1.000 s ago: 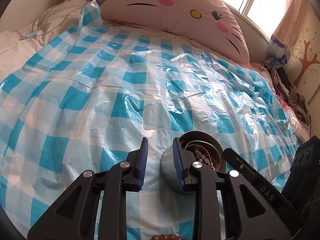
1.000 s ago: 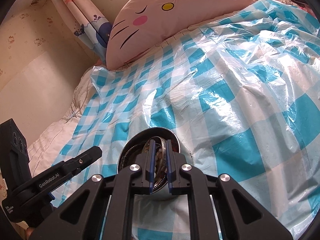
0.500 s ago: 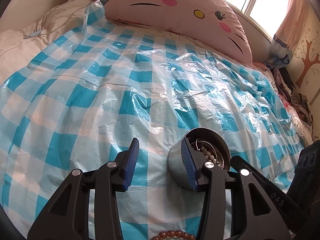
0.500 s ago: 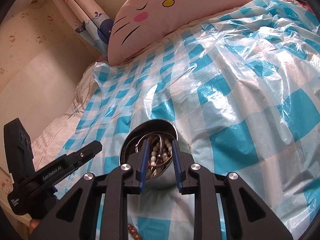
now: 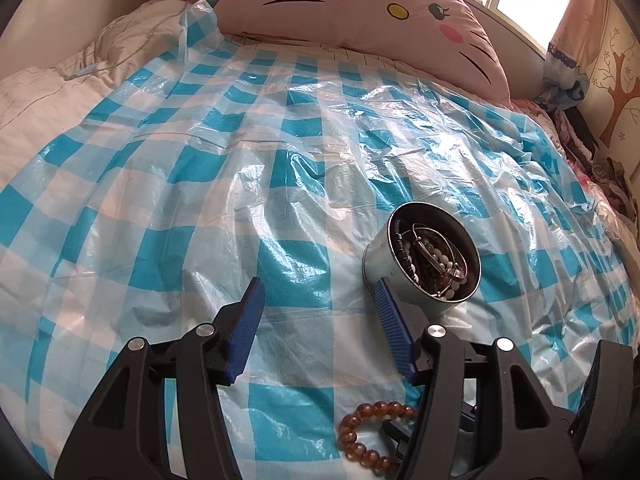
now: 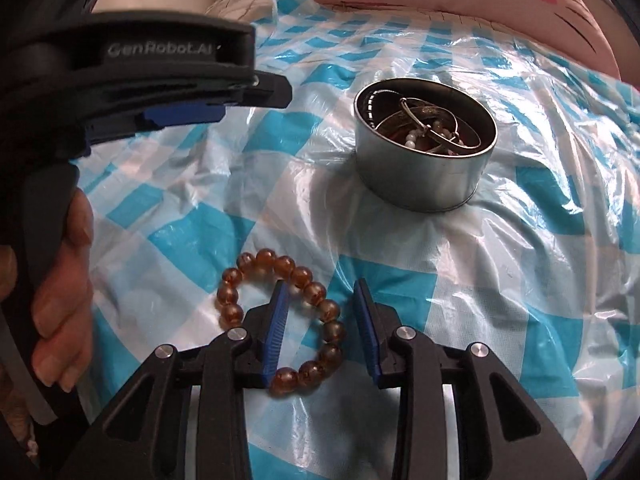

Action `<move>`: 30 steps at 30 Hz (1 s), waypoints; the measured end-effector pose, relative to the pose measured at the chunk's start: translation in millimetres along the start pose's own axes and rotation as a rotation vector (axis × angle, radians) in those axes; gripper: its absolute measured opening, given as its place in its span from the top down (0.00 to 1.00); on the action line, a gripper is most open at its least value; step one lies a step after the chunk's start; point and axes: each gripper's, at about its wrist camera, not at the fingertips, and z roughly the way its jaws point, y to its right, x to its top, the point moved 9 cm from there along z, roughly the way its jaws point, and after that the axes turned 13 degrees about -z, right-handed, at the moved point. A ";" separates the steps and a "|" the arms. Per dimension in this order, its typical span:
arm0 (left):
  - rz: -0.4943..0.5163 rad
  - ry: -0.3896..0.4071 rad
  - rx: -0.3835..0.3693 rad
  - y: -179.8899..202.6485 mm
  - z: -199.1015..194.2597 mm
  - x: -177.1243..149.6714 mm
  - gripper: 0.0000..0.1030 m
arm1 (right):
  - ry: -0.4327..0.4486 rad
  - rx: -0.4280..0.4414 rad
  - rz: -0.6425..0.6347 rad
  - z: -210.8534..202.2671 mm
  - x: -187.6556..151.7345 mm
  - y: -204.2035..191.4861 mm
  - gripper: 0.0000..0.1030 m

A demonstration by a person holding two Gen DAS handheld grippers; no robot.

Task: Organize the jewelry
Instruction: 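Grasp the amber bead bracelet with the right tool and lift it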

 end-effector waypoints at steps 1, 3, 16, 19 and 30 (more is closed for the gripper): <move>-0.002 0.002 0.003 -2.4 -3.2 -2.3 0.45 | -0.008 -0.022 -0.038 -1.0 -2.5 -4.5 0.75; -0.018 0.000 0.005 -8.7 -8.0 -6.2 0.43 | -0.014 -0.013 -0.048 -4.3 -8.9 -9.8 0.88; 0.073 0.061 0.043 5.5 -18.4 -15.1 0.42 | 0.451 0.521 0.566 -79.4 -3.8 56.9 0.88; 0.115 0.074 0.054 13.2 -18.9 -17.2 0.41 | 0.526 0.563 0.600 -91.6 3.1 63.7 0.88; 0.193 0.107 0.080 26.5 -19.1 -18.4 0.35 | 0.622 0.599 0.636 -101.1 29.3 83.6 0.88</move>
